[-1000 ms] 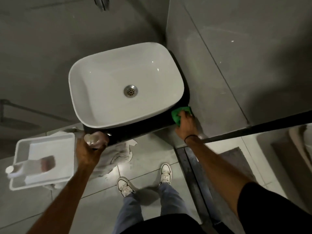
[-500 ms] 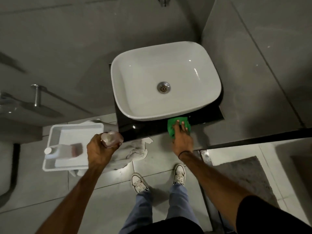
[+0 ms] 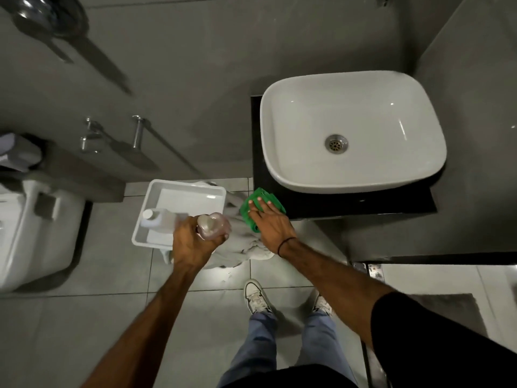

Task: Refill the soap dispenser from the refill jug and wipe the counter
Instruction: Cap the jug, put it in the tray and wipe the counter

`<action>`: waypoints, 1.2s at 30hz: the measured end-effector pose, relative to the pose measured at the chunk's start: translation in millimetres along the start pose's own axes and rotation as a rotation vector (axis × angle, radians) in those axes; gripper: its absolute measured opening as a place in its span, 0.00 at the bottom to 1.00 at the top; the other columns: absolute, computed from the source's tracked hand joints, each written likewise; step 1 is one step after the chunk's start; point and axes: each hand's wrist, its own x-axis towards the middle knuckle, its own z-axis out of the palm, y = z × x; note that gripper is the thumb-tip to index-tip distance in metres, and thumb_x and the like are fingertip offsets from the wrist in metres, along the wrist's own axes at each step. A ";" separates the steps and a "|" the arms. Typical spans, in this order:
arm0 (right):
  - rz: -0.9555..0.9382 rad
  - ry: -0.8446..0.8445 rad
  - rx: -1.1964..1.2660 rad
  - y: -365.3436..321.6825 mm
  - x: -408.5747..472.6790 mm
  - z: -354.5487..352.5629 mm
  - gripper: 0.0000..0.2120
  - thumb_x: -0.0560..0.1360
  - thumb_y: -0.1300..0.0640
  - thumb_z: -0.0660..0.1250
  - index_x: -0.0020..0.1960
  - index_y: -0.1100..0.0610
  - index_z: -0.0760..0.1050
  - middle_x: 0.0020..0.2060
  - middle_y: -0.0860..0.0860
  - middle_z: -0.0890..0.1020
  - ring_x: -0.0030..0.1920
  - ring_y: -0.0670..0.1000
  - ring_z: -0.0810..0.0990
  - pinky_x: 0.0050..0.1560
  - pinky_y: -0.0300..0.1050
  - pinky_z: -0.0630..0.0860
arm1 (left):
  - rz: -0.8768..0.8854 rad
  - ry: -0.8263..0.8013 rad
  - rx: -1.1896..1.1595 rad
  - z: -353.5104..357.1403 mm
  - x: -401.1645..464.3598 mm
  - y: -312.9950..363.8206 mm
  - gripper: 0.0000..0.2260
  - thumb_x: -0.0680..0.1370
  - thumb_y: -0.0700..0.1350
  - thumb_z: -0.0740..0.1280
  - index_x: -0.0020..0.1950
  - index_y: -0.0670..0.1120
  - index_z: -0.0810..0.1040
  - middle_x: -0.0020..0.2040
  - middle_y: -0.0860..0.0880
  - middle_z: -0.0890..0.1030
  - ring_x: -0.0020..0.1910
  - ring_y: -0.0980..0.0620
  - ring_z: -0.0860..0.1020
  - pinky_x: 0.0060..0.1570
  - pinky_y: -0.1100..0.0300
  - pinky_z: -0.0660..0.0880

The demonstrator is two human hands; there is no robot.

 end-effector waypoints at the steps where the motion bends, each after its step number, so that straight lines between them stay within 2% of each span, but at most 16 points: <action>1: -0.042 -0.024 -0.029 4.5 -0.9 -0.5 0.39 0.75 0.69 0.62 0.81 0.58 0.49 0.81 0.53 0.55 0.81 0.54 0.48 0.81 0.48 0.45 | 0.005 -0.009 0.008 0.6 -0.3 0.5 0.30 0.59 0.52 0.86 0.56 0.44 0.81 0.47 0.48 0.83 0.45 0.46 0.82 0.46 0.51 0.81; 4: -0.088 -0.046 -0.083 24.6 -13.2 -0.9 0.33 0.79 0.69 0.55 0.81 0.57 0.49 0.82 0.52 0.52 0.81 0.55 0.47 0.81 0.50 0.44 | 0.027 -0.019 0.016 4.3 -1.2 4.3 0.30 0.58 0.52 0.86 0.56 0.45 0.82 0.47 0.49 0.83 0.44 0.49 0.81 0.43 0.56 0.79; 7: -0.037 -0.013 -0.064 52.2 -35.1 -1.6 0.32 0.80 0.70 0.52 0.81 0.58 0.48 0.82 0.53 0.52 0.81 0.54 0.46 0.81 0.49 0.44 | 0.030 -0.030 0.029 13.0 -1.2 10.9 0.31 0.58 0.55 0.85 0.56 0.47 0.82 0.46 0.51 0.84 0.43 0.50 0.82 0.42 0.57 0.79; 13: 0.162 0.043 0.006 138.0 -94.2 -19.9 0.31 0.81 0.68 0.53 0.82 0.57 0.48 0.81 0.57 0.52 0.81 0.54 0.49 0.78 0.44 0.42 | 0.004 -0.078 0.067 42.9 -1.1 33.4 0.32 0.56 0.61 0.84 0.54 0.50 0.79 0.46 0.51 0.84 0.43 0.50 0.83 0.45 0.50 0.84; 15: 0.237 0.010 0.020 169.1 -114.0 -28.2 0.32 0.81 0.67 0.54 0.82 0.57 0.47 0.81 0.58 0.49 0.81 0.54 0.48 0.80 0.46 0.43 | 0.013 -0.092 0.078 54.6 -2.1 43.5 0.32 0.56 0.63 0.82 0.53 0.51 0.79 0.46 0.52 0.84 0.43 0.51 0.83 0.45 0.50 0.84; 20: 0.407 -0.055 0.019 243.9 -160.6 -51.5 0.37 0.78 0.69 0.57 0.81 0.59 0.44 0.81 0.60 0.47 0.81 0.57 0.46 0.80 0.49 0.46 | 0.023 -0.091 0.128 77.8 -11.2 67.9 0.30 0.56 0.65 0.80 0.52 0.52 0.80 0.45 0.55 0.84 0.43 0.53 0.83 0.41 0.57 0.80; 22: 0.500 -0.046 0.015 270.3 -174.8 -60.6 0.35 0.79 0.68 0.56 0.81 0.60 0.44 0.81 0.61 0.48 0.81 0.59 0.46 0.79 0.51 0.49 | 0.019 -0.088 0.131 85.1 -15.4 74.6 0.29 0.57 0.65 0.80 0.51 0.51 0.80 0.44 0.55 0.84 0.43 0.54 0.82 0.40 0.59 0.78; 25: 0.620 -0.016 0.036 299.6 -182.0 -75.2 0.30 0.80 0.67 0.56 0.80 0.63 0.50 0.79 0.64 0.55 0.80 0.61 0.50 0.79 0.54 0.54 | 0.015 -0.097 0.175 94.8 -20.9 82.0 0.27 0.59 0.62 0.81 0.51 0.50 0.81 0.45 0.53 0.84 0.44 0.51 0.83 0.42 0.57 0.79; 27: 0.658 -0.003 0.042 310.8 -180.9 -83.7 0.29 0.79 0.67 0.58 0.79 0.64 0.54 0.76 0.66 0.61 0.79 0.62 0.54 0.76 0.58 0.61 | 0.010 -0.093 0.199 100.5 -22.7 85.4 0.27 0.61 0.60 0.81 0.53 0.49 0.81 0.46 0.51 0.85 0.45 0.50 0.83 0.43 0.57 0.79; 29: 0.664 -0.003 0.042 312.7 -179.6 -87.1 0.28 0.79 0.66 0.59 0.78 0.64 0.56 0.74 0.66 0.63 0.78 0.63 0.57 0.74 0.59 0.64 | 0.008 -0.091 0.230 104.6 -23.1 86.8 0.27 0.62 0.60 0.81 0.54 0.48 0.82 0.47 0.50 0.85 0.46 0.49 0.83 0.43 0.57 0.78; 33: 0.754 0.021 0.014 291.3 -185.8 -69.9 0.29 0.81 0.65 0.55 0.80 0.63 0.50 0.78 0.65 0.57 0.80 0.61 0.54 0.77 0.56 0.59 | -0.018 -0.077 0.217 109.8 -22.4 87.5 0.27 0.61 0.60 0.81 0.54 0.48 0.82 0.47 0.49 0.85 0.47 0.48 0.83 0.47 0.52 0.82; 36: 0.767 0.007 0.034 262.0 -185.9 -52.2 0.32 0.80 0.67 0.56 0.80 0.63 0.48 0.79 0.64 0.55 0.80 0.63 0.51 0.79 0.57 0.54 | -0.033 -0.064 0.186 112.6 -20.3 90.2 0.27 0.61 0.59 0.82 0.54 0.47 0.82 0.48 0.48 0.85 0.47 0.47 0.84 0.50 0.49 0.83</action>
